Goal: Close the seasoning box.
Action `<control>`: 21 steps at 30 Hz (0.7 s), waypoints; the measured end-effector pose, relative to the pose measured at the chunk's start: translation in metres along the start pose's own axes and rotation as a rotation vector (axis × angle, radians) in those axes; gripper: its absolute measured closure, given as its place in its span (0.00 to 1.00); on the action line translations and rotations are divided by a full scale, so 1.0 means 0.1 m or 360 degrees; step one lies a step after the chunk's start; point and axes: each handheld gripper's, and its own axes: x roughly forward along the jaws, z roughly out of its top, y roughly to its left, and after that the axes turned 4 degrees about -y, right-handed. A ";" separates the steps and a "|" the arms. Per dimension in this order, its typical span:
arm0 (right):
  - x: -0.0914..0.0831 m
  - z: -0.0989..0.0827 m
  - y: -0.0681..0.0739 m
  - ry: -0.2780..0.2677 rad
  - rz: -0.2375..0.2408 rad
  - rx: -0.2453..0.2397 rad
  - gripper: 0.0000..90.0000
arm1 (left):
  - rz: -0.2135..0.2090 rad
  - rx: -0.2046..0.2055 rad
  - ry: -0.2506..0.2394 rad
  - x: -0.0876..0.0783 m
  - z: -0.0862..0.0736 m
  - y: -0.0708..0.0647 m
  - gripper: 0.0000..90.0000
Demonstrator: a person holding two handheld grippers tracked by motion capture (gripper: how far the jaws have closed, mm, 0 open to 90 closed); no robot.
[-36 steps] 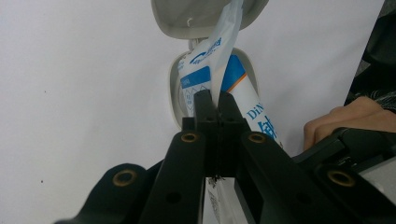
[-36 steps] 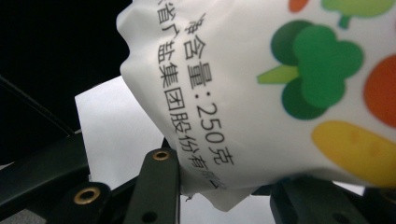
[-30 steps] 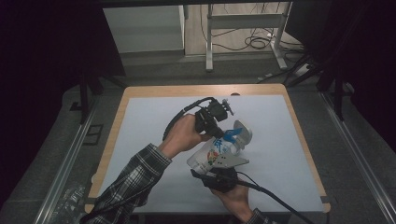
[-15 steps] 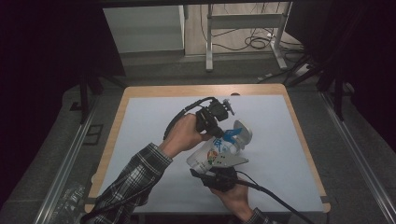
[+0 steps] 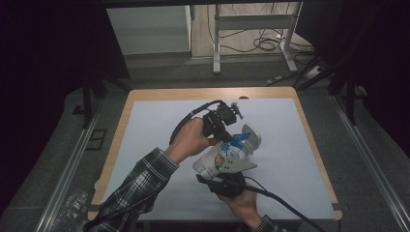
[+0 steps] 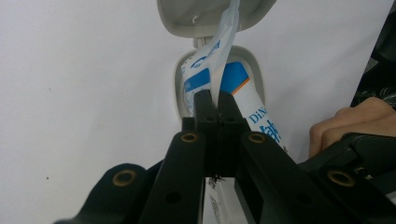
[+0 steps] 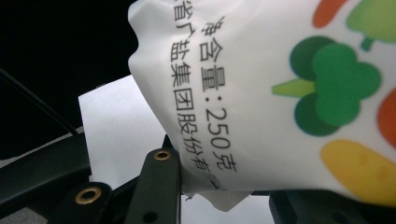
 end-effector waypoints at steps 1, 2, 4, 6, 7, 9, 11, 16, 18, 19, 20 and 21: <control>0.00 0.00 0.00 -0.0004 0.0002 0.0002 0.79 | 0.0000 -0.0002 0.0001 0.00 0.00 0.00 1.00; 0.00 0.00 0.00 -0.0003 0.0003 0.0002 0.79 | 0.0002 0.0000 0.0002 0.00 0.00 0.00 1.00; 0.00 0.00 0.00 -0.0004 0.0002 0.0003 0.79 | 0.0003 0.0001 0.0003 0.00 0.00 0.00 1.00; 0.00 0.00 0.00 -0.0004 0.0003 0.0003 0.79 | 0.0002 0.0001 0.0003 0.00 0.00 0.00 1.00; 0.00 0.00 0.00 -0.0004 0.0004 0.0004 0.79 | 0.0002 0.0001 0.0005 0.00 0.00 0.00 1.00; 0.00 0.01 0.01 -0.0003 0.0005 0.0006 0.79 | 0.0002 0.0002 0.0005 0.00 0.00 0.00 1.00; 0.00 0.00 0.01 -0.0005 0.0003 0.0003 0.79 | 0.0001 0.0003 0.0004 0.00 0.00 0.00 1.00; 0.00 0.00 0.01 -0.0006 0.0001 -0.0001 0.79 | 0.0003 0.0004 0.0002 0.00 0.00 0.00 1.00; 0.00 0.00 0.01 -0.0005 0.0001 -0.0001 0.79 | 0.0003 0.0007 0.0002 0.00 0.00 0.00 1.00; 0.00 0.00 0.01 -0.0005 0.0001 -0.0001 0.79 | 0.0003 0.0008 0.0001 0.00 0.00 0.00 1.00; 0.00 0.00 0.01 -0.0005 0.0000 -0.0001 0.79 | 0.0003 0.0008 0.0001 0.00 -0.01 0.00 1.00; 0.00 0.00 0.01 -0.0001 -0.0002 -0.0006 0.79 | 0.0003 0.0008 0.0001 0.00 -0.01 0.00 1.00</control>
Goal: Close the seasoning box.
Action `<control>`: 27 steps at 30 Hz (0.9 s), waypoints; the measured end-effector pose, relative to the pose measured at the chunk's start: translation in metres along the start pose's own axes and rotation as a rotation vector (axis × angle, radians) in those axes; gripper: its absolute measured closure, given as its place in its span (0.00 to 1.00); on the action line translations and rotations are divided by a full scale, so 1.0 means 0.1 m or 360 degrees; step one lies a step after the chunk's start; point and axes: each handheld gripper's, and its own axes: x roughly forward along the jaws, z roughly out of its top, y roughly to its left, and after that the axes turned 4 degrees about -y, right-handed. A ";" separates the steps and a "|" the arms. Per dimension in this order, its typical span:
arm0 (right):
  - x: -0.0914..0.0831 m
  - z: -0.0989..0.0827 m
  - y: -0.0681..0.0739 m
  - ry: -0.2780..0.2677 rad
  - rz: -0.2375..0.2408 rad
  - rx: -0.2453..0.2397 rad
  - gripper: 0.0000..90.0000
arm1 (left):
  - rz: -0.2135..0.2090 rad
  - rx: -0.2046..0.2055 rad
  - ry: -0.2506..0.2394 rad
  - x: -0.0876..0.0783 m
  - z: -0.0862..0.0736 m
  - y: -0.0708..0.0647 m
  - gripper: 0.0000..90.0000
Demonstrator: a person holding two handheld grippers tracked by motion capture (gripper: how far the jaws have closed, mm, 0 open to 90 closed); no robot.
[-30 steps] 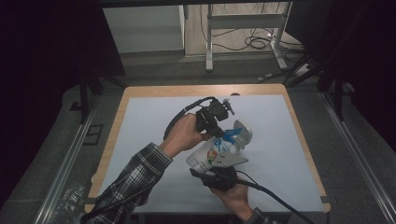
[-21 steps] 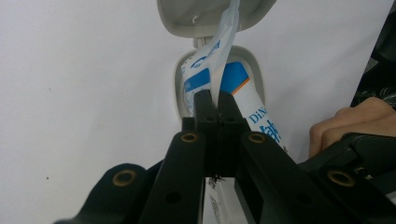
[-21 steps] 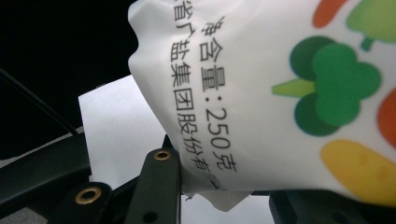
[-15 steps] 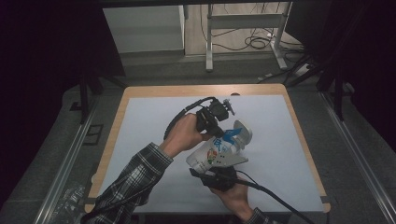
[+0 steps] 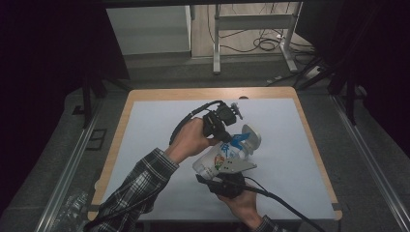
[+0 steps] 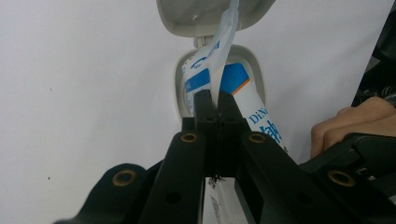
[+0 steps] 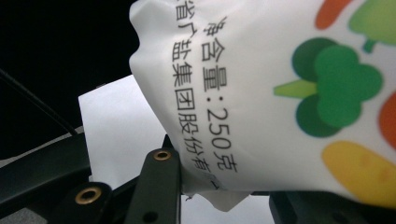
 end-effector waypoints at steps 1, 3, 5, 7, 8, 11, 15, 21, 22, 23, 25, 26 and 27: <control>0.00 0.00 0.00 -0.0001 -0.0002 -0.0005 0.79 | -0.0001 -0.0001 0.0001 0.00 0.00 0.00 1.00; 0.00 0.00 0.00 -0.0001 -0.0001 -0.0005 0.79 | -0.0001 0.0001 0.0001 0.00 0.00 0.00 1.00; 0.00 0.00 0.00 -0.0001 0.0000 -0.0005 0.79 | -0.0001 0.0001 0.0003 0.00 0.00 0.00 1.00; 0.00 0.00 0.00 -0.0002 0.0000 -0.0003 0.79 | -0.0001 -0.0001 0.0004 0.00 0.00 0.00 1.00; 0.00 0.00 0.00 -0.0002 0.0001 -0.0005 0.79 | -0.0001 -0.0001 0.0005 0.00 0.00 0.00 1.00; 0.00 0.01 0.01 -0.0002 0.0004 0.0000 0.79 | -0.0001 -0.0001 0.0007 0.00 0.01 0.00 1.00; 0.00 0.01 0.01 -0.0006 0.0006 0.0012 0.79 | -0.0001 0.0000 0.0006 0.01 0.01 0.00 1.00; 0.00 0.02 0.01 -0.0010 0.0006 0.0000 0.79 | 0.0001 0.0002 0.0011 0.01 0.02 0.00 1.00; 0.00 0.02 0.01 -0.0014 0.0006 0.0001 0.79 | 0.0001 0.0001 0.0012 0.01 0.02 0.00 1.00; 0.00 0.02 0.01 -0.0014 0.0007 0.0001 0.79 | 0.0002 0.0001 0.0012 0.01 0.02 0.00 1.00; 0.00 0.02 0.01 -0.0014 0.0006 -0.0004 0.79 | 0.0001 0.0000 0.0015 0.01 0.02 0.00 1.00; 0.00 0.02 0.01 -0.0015 0.0006 -0.0005 0.79 | 0.0000 -0.0001 0.0017 0.01 0.02 0.00 1.00; 0.00 0.02 0.01 -0.0015 0.0007 -0.0004 0.79 | 0.0000 -0.0002 0.0020 0.01 0.03 0.00 1.00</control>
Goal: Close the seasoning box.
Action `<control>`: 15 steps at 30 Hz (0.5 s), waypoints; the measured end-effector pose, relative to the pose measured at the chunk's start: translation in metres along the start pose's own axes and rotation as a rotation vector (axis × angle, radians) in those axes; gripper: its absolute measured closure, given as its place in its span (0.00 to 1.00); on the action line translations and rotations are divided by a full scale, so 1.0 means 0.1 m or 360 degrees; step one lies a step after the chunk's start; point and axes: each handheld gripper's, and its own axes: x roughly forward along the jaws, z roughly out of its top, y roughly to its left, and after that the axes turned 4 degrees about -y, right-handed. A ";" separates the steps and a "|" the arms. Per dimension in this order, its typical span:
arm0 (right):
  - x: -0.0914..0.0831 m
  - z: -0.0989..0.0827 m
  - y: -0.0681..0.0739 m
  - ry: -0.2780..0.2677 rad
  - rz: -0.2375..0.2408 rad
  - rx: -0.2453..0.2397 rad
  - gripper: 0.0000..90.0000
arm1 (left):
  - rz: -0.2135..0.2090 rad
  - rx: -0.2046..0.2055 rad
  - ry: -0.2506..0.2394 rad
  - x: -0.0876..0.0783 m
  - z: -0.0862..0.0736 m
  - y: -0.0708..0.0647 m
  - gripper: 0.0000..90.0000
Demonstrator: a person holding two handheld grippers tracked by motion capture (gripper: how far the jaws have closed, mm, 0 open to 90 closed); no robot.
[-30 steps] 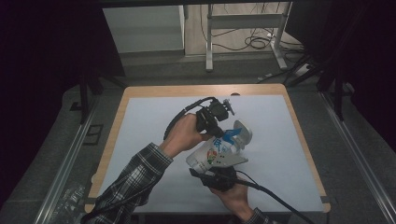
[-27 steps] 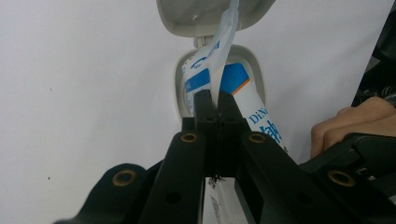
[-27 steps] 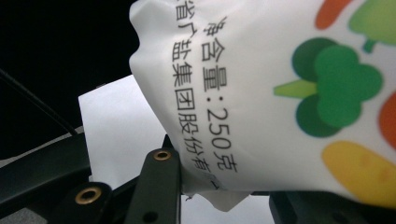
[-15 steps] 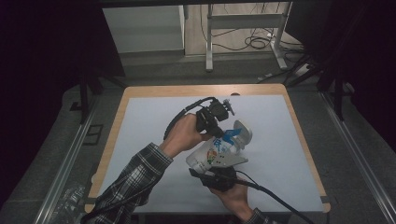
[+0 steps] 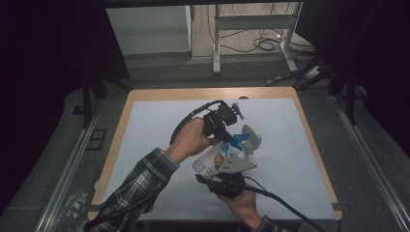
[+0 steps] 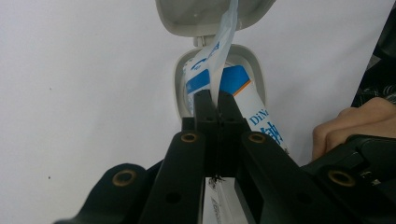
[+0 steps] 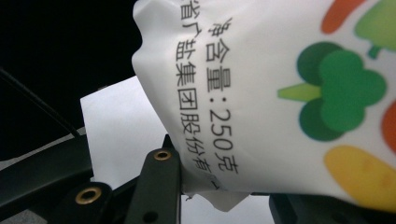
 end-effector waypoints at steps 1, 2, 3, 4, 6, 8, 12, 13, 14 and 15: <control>0.00 0.00 0.00 -0.0002 0.0000 0.0000 0.79 | 0.0000 0.0003 0.0002 0.00 0.00 0.00 1.00; 0.00 0.00 0.00 -0.0001 0.0001 0.0003 0.79 | 0.0002 0.0003 0.0003 0.00 0.00 0.00 1.00; 0.00 0.00 0.00 -0.0002 0.0002 0.0003 0.79 | 0.0004 0.0001 0.0005 0.00 0.01 0.00 1.00; 0.00 0.01 0.00 -0.0001 0.0001 0.0004 0.79 | 0.0004 0.0002 0.0007 0.00 0.01 0.00 1.00; 0.00 0.01 0.00 -0.0003 0.0002 0.0005 0.79 | 0.0006 0.0004 0.0011 0.00 0.02 0.00 1.00; -0.01 0.02 0.00 0.0000 0.0005 0.0012 0.79 | 0.0006 0.0003 0.0014 0.00 0.02 0.00 1.00; -0.01 0.02 0.00 -0.0006 0.0007 0.0014 0.79 | 0.0009 0.0005 0.0012 0.00 0.02 0.00 1.00; -0.01 0.02 0.00 -0.0001 0.0006 0.0011 0.79 | 0.0010 0.0004 0.0013 0.01 0.02 0.00 1.00; -0.01 0.02 0.00 -0.0006 0.0007 0.0012 0.79 | 0.0009 0.0006 0.0014 0.01 0.03 0.00 1.00; 0.00 0.02 0.00 -0.0006 0.0008 0.0012 0.79 | 0.0009 0.0005 0.0013 0.01 0.03 0.00 1.00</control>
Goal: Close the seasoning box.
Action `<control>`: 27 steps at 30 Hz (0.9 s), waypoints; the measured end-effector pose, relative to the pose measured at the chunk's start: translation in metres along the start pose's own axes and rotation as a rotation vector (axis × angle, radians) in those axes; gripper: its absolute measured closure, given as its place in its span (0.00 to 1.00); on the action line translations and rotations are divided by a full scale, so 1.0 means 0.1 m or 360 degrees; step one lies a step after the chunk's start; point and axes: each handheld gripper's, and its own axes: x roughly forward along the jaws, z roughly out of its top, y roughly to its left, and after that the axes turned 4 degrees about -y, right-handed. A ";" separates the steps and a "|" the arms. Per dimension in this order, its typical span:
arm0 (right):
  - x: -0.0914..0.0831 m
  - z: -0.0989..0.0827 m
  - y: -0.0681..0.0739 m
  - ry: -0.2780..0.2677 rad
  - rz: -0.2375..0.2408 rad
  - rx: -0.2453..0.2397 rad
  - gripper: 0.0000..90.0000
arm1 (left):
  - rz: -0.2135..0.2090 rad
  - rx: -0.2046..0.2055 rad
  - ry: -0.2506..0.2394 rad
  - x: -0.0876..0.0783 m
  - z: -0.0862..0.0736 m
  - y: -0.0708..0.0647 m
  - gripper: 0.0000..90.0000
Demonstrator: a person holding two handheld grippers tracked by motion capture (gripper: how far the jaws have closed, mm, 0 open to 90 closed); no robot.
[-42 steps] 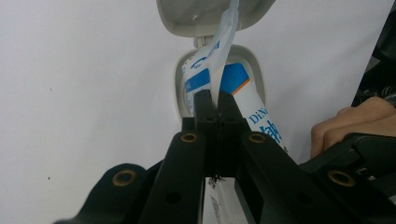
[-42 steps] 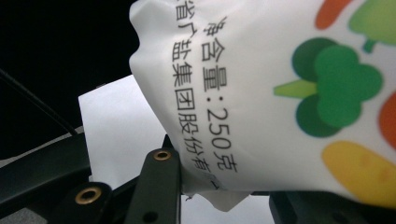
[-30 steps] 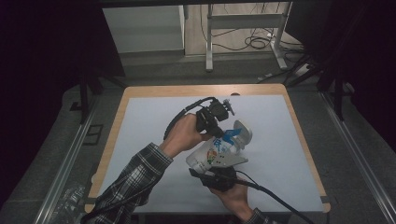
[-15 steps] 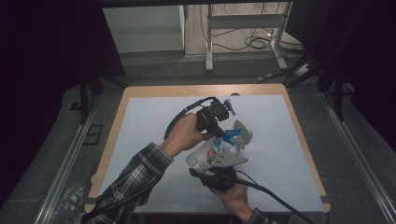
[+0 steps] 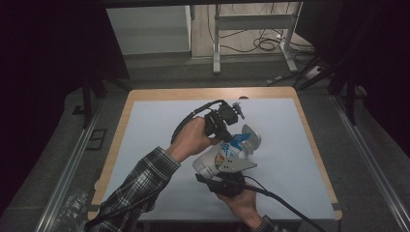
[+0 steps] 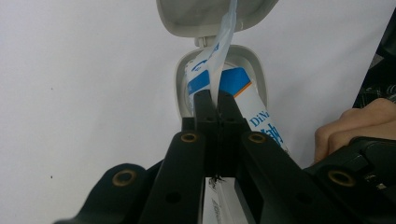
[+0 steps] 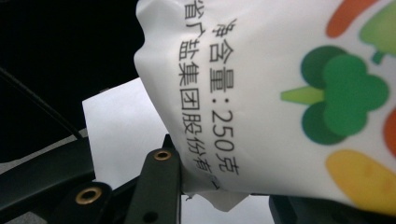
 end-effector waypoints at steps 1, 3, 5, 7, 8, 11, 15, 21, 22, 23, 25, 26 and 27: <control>0.00 0.00 0.00 -0.0001 -0.0001 -0.0004 0.79 | 0.0000 -0.0003 0.0000 0.00 0.00 0.00 1.00; 0.00 0.00 0.00 0.0003 -0.0002 -0.0008 0.79 | -0.0001 -0.0005 0.0001 0.00 0.00 0.00 1.00; 0.00 0.01 0.00 0.0003 -0.0002 -0.0006 0.79 | 0.0000 -0.0003 0.0000 0.00 0.00 0.00 1.00; 0.00 0.01 0.00 0.0002 -0.0002 -0.0009 0.79 | 0.0000 -0.0003 0.0002 0.00 0.01 0.00 1.00; 0.00 0.01 0.00 0.0001 -0.0001 -0.0008 0.79 | 0.0000 -0.0003 0.0002 0.00 0.01 0.00 1.00; 0.00 0.01 0.00 -0.0003 0.0000 -0.0006 0.79 | -0.0001 -0.0001 0.0005 0.00 0.01 0.00 1.00; -0.01 0.02 0.00 -0.0002 -0.0001 -0.0007 0.79 | 0.0000 -0.0001 0.0004 0.00 0.01 0.00 1.00; -0.01 0.03 0.01 -0.0007 0.0001 -0.0005 0.79 | 0.0004 0.0000 0.0008 0.01 0.02 0.00 1.00; 0.00 0.03 0.01 -0.0010 0.0002 -0.0006 0.79 | 0.0004 0.0000 0.0007 0.01 0.02 0.00 1.00; 0.00 0.03 0.01 -0.0011 0.0001 -0.0005 0.79 | 0.0003 -0.0003 0.0006 0.01 0.02 0.00 1.00; 0.00 0.03 0.01 -0.0013 0.0002 -0.0006 0.79 | 0.0003 -0.0003 0.0007 0.01 0.02 0.00 1.00; -0.01 0.03 0.01 -0.0015 0.0003 -0.0002 0.79 | 0.0003 -0.0002 0.0008 0.01 0.02 0.00 1.00; 0.00 0.03 0.01 -0.0015 0.0003 -0.0004 0.79 | 0.0002 -0.0002 0.0008 0.01 0.02 0.00 1.00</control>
